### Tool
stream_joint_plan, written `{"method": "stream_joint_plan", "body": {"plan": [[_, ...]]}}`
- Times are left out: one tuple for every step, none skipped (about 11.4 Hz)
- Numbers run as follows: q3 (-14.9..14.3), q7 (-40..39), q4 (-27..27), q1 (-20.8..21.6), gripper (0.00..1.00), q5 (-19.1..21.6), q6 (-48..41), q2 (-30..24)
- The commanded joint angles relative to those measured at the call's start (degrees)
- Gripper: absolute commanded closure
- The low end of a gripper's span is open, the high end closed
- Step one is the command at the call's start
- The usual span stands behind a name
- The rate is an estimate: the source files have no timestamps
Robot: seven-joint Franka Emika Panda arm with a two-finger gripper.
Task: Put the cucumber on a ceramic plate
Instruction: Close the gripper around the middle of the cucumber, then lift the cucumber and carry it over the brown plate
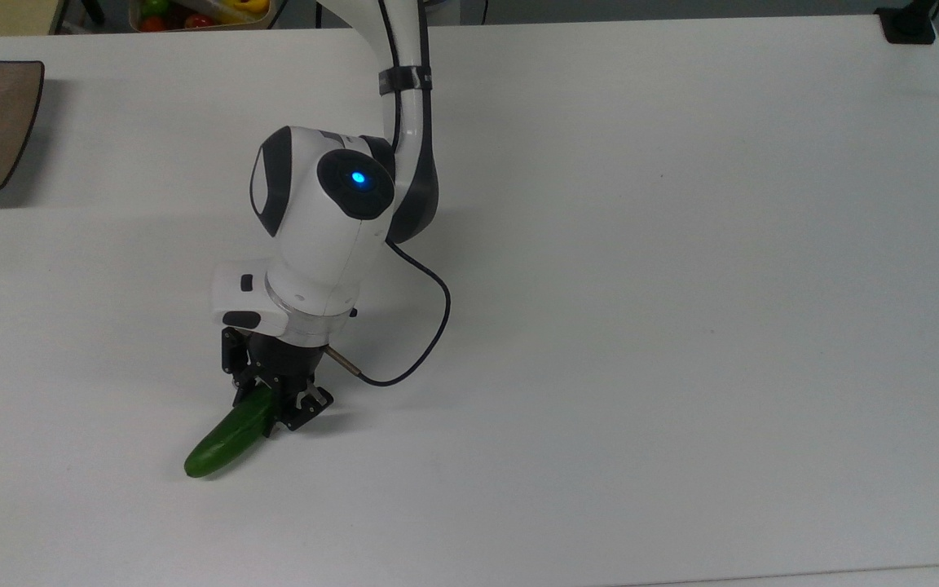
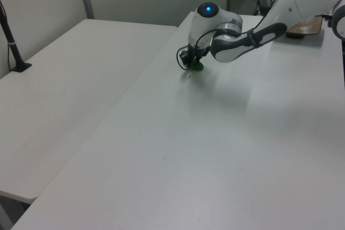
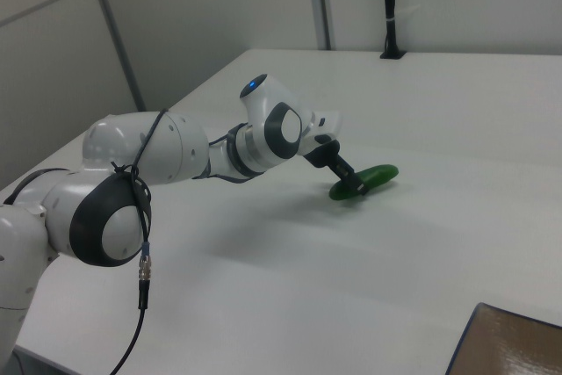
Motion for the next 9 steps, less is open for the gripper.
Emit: {"method": "stream_joint_plan", "body": {"plan": [[1.0,0.9,-3.4,-2.4,0.98,-1.3,1.0,-4.9],[1.4,0.1,-5.7,-3.2,0.98,-1.2,1.0,-7.5],[1.7,-1.4,-7.4,-4.1,0.98,-0.6,0.8,-10.1],[3.4,-3.4,-9.6,-5.9,0.98,-0.3,0.5,-12.6],[5.5,-5.5,-12.5,-8.2,0.98,-0.1,0.3,-15.5],[7.4,-7.3,-16.0,-10.0,0.98,0.3,0.2,-18.8],[9.8,-9.3,-19.5,-12.7,0.98,0.8,0.1,-22.0],[12.4,-11.0,-22.6,-15.5,0.98,1.2,0.0,-24.9],[13.0,-11.5,-24.4,-16.5,0.98,1.2,-1.3,-27.4]]}}
